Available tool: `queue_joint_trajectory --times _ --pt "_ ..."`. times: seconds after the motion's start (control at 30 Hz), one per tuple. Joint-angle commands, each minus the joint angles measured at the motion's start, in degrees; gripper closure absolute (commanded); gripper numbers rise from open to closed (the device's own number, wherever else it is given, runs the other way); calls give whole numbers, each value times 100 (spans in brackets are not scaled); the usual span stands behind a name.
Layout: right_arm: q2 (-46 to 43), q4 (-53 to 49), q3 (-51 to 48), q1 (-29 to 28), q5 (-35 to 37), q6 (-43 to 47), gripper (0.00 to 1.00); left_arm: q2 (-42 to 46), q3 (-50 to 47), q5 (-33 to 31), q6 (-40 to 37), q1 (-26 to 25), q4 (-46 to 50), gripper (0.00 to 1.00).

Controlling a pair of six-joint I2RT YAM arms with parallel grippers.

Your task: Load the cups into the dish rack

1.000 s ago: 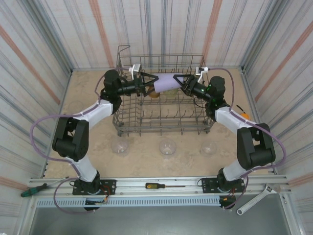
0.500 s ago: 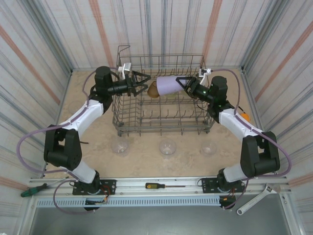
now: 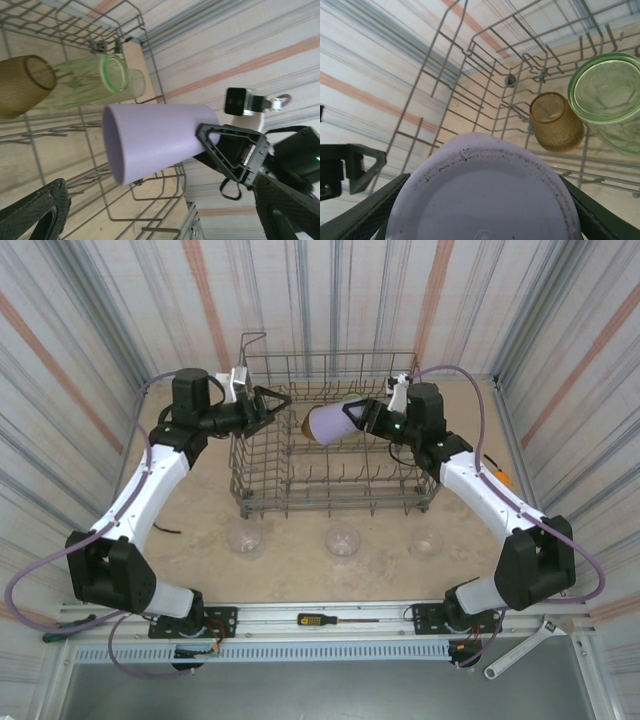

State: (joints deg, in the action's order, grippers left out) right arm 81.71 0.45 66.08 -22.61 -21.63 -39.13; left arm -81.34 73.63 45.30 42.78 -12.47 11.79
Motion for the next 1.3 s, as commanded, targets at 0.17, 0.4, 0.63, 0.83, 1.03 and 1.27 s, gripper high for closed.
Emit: queue_joint_trajectory --times 0.17,0.4,0.63,0.83,1.03,1.27 --pt "140 -1126 739 -474 1156 808 41 311 65 42 -431 356 811 1" --pt "403 -1641 1187 -934 1934 1046 42 344 214 269 -876 519 1457 1" --pt "798 -2316 1903 -1338 2665 1436 42 698 -138 383 -977 874 1559 1" --pt "1293 -2850 2637 -1555 3099 1665 42 956 -309 620 -1128 1221 1768 1" --pt "1983 -3602 3534 -1741 3533 1850 42 1037 -365 694 -1395 1450 2075 1" --pt "2524 -4100 4094 -1907 4007 2036 42 1139 -524 752 -1478 1626 2105 1"
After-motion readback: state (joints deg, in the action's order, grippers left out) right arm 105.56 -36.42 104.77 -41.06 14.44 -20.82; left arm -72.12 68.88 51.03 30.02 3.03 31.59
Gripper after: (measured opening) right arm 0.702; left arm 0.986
